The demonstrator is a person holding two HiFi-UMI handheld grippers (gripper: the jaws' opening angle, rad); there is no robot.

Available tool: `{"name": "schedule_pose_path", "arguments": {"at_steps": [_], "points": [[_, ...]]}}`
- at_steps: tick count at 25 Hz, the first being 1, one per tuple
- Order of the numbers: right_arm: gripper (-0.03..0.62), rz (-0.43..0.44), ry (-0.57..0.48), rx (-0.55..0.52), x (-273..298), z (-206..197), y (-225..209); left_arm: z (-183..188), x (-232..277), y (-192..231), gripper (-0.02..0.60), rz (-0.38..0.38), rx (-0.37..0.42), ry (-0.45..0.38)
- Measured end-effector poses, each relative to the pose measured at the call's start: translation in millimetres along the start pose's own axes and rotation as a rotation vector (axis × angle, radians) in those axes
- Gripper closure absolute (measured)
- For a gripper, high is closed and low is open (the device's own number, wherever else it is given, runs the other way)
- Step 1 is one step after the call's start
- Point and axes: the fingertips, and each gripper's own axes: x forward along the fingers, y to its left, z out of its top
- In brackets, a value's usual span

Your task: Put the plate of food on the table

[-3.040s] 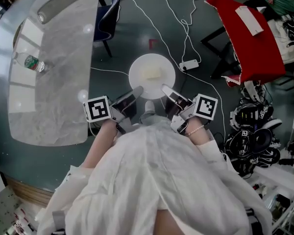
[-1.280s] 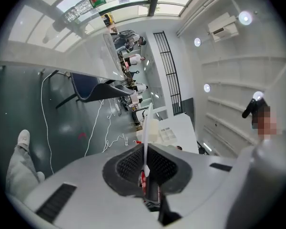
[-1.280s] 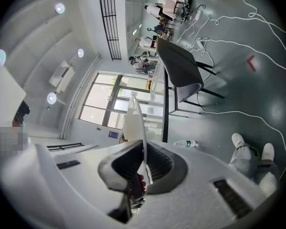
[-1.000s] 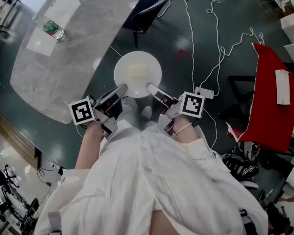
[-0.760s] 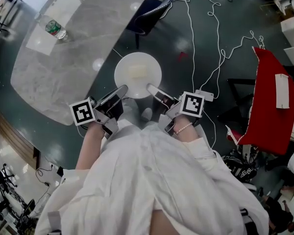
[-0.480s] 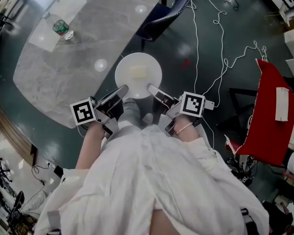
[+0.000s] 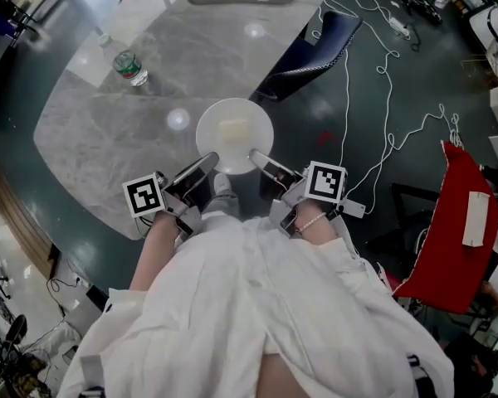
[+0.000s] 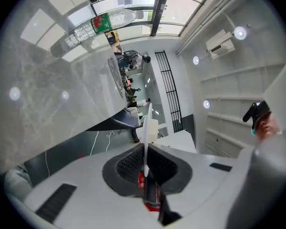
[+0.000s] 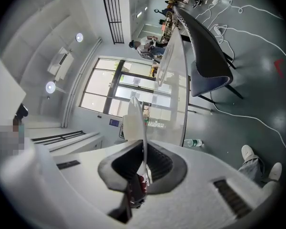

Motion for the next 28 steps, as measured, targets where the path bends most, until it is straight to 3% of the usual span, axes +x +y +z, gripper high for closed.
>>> {"name": "schedule_pose_path", "arguments": {"at_steps": [8, 19, 28], "points": [[0.583, 0.01, 0.033, -0.02, 50.1, 24.9, 7.8, 52.7, -4.4, 9.2, 0.555, 0.0, 0.024, -0.048], [0.583, 0.008, 0.134, -0.015, 123.5, 21.1, 19.7, 104.5, -44.6, 34.3, 0.555, 0.004, -0.028, -0.145], [0.583, -0.011, 0.238, -0.003, 161.9, 14.6, 17.8, 123.1, -66.4, 56.0, 0.555, 0.037, -0.087, -0.225]]}}
